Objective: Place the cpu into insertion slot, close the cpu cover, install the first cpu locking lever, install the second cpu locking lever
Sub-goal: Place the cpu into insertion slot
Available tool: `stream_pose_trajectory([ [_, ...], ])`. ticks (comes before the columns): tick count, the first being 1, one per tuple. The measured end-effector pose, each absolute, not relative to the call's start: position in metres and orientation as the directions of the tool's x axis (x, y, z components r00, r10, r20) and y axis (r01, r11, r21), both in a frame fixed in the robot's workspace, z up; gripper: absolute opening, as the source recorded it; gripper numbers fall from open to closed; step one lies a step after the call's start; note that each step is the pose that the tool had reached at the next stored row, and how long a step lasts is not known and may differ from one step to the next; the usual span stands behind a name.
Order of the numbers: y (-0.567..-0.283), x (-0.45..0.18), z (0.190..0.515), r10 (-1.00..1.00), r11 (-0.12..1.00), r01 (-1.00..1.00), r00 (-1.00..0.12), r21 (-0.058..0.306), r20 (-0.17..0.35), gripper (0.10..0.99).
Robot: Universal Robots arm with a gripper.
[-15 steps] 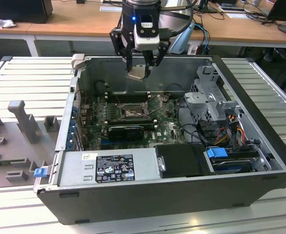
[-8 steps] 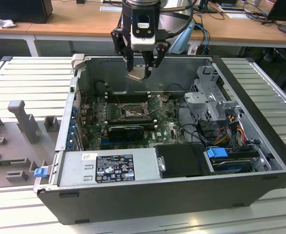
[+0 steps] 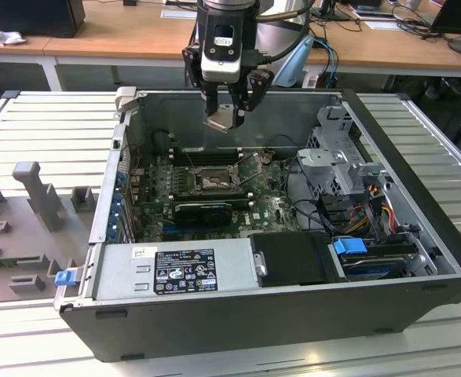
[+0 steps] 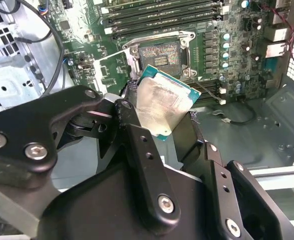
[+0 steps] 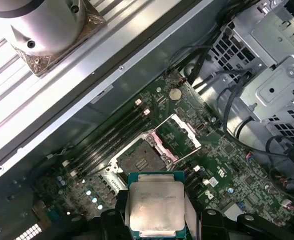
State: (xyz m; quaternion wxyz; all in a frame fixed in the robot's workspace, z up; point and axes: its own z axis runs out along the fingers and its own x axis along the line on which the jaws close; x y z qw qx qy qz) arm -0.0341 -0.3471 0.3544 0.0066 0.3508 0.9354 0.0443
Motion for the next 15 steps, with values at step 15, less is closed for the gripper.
stream_pose_trajectory([
  [15, -0.3471, -0.0341, 0.3507, 0.677, 0.732, 0.675, -0.736, 0.087, 0.019, 0.525],
])
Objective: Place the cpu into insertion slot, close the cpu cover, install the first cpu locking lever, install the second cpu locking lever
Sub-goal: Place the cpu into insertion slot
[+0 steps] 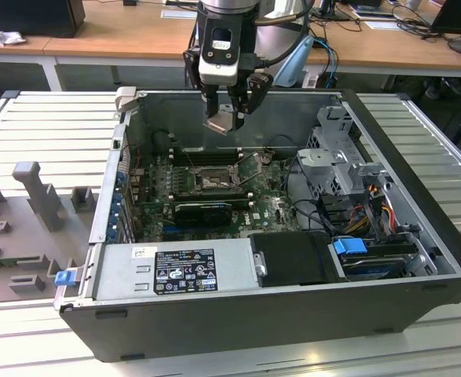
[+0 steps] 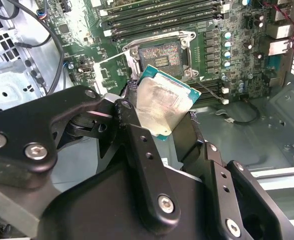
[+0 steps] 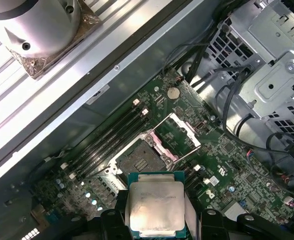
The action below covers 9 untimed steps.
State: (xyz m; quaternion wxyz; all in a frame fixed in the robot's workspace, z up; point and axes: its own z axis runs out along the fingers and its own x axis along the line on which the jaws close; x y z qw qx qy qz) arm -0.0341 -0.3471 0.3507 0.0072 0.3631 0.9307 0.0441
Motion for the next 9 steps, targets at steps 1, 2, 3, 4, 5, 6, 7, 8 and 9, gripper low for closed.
stream_pose_trajectory([
  [1, -0.3471, -0.0341, 0.3507, 0.678, 0.731, 0.677, -0.735, 0.087, 0.019, 0.525],
  [2, -0.3471, -0.0341, 0.3506, 0.681, 0.728, 0.679, -0.732, 0.087, 0.019, 0.525],
  [3, -0.3471, -0.0341, 0.3506, 0.683, 0.726, 0.682, -0.730, 0.087, 0.019, 0.525],
  [4, -0.3471, -0.0341, 0.3505, 0.686, 0.723, 0.685, -0.727, 0.087, 0.019, 0.525],
  [5, -0.3471, -0.0341, 0.3505, 0.688, 0.721, 0.687, -0.725, 0.087, 0.019, 0.525],
  [6, -0.3471, -0.0341, 0.3504, 0.690, 0.720, 0.689, -0.723, 0.087, 0.019, 0.525],
  [7, -0.3471, -0.0341, 0.3504, 0.693, 0.717, 0.692, -0.721, 0.087, 0.019, 0.525],
  [8, -0.3471, -0.0341, 0.3504, 0.695, 0.715, 0.693, -0.719, 0.087, 0.019, 0.525],
  [9, -0.3471, -0.0341, 0.3503, 0.696, 0.714, 0.695, -0.717, 0.087, 0.019, 0.525],
])
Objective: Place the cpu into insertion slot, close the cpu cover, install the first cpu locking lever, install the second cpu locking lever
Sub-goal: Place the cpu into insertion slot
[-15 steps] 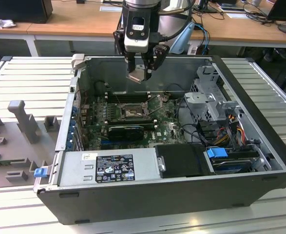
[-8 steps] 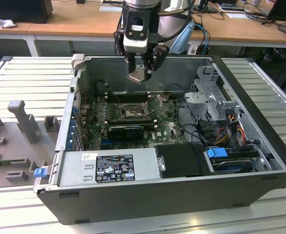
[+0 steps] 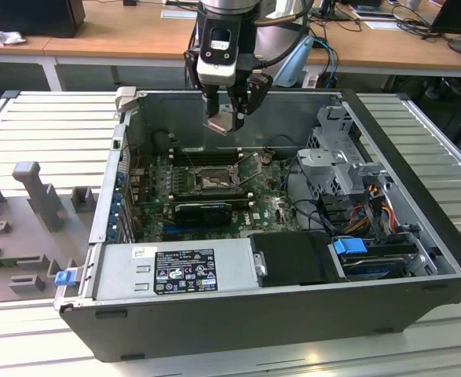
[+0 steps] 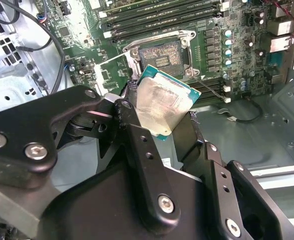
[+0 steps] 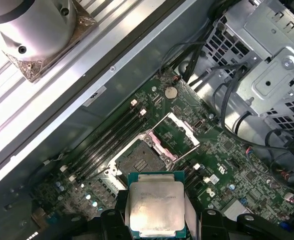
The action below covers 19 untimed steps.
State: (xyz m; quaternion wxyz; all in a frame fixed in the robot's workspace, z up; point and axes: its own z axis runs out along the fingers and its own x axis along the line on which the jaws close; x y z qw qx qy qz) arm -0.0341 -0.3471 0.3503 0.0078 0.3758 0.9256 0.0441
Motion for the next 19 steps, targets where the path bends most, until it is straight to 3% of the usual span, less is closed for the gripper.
stream_pose_trajectory([
  [19, -0.3471, -0.0341, 0.3493, 0.740, 0.669, 0.738, -0.672, 0.087, 0.019, 0.525],
])
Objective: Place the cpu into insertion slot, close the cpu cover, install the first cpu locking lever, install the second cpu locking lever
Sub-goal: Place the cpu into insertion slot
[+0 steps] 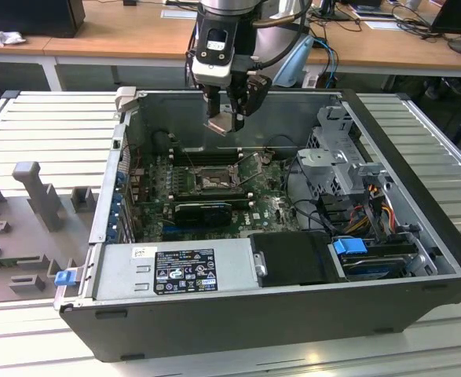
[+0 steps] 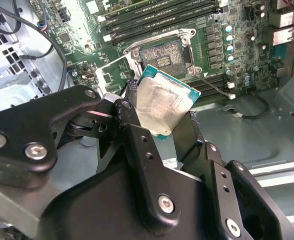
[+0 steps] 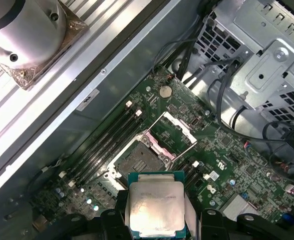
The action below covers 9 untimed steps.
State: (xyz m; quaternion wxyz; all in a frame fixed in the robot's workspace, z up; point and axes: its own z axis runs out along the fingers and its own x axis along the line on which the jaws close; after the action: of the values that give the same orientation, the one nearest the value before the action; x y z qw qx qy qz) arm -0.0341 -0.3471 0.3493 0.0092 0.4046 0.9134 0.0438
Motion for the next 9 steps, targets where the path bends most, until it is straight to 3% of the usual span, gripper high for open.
stream_pose_trajectory([
  [9, -0.3471, -0.0341, 0.3487, 0.773, 0.631, 0.771, -0.634, 0.087, 0.019, 0.525],
])
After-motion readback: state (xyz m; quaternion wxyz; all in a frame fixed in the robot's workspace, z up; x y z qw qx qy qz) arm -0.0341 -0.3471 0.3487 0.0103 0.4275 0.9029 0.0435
